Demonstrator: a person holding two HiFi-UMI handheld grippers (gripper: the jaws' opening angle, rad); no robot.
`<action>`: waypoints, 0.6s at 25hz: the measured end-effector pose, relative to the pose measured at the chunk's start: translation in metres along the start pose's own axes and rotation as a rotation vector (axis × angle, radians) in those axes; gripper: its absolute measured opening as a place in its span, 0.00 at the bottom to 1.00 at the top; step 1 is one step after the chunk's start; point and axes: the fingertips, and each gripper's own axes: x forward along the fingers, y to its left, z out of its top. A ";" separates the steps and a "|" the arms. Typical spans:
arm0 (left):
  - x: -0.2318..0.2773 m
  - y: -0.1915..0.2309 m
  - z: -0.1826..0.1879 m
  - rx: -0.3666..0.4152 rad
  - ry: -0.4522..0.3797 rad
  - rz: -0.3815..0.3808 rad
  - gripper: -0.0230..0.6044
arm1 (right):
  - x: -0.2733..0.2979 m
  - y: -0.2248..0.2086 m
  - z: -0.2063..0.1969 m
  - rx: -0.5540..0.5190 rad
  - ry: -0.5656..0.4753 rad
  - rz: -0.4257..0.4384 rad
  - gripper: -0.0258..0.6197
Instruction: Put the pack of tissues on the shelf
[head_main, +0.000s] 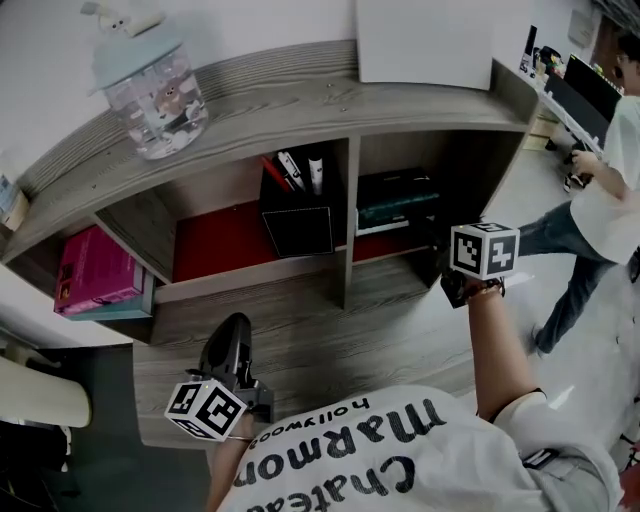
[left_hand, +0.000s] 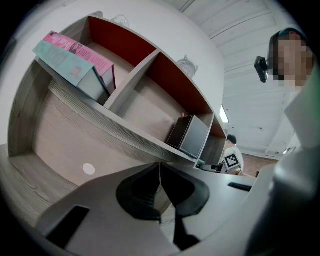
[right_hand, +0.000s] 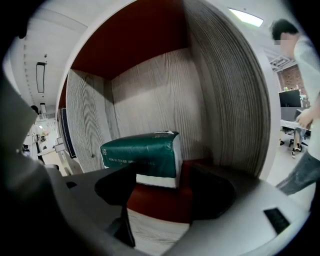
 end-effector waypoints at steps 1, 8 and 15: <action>0.000 0.001 0.000 -0.001 0.002 0.003 0.07 | 0.000 0.000 0.000 0.002 0.000 0.000 0.56; -0.002 0.004 -0.001 -0.006 0.008 0.006 0.07 | 0.001 0.000 0.000 0.016 -0.004 0.002 0.56; -0.005 0.006 0.000 -0.008 0.005 0.002 0.07 | -0.001 0.001 0.000 0.003 -0.005 -0.015 0.56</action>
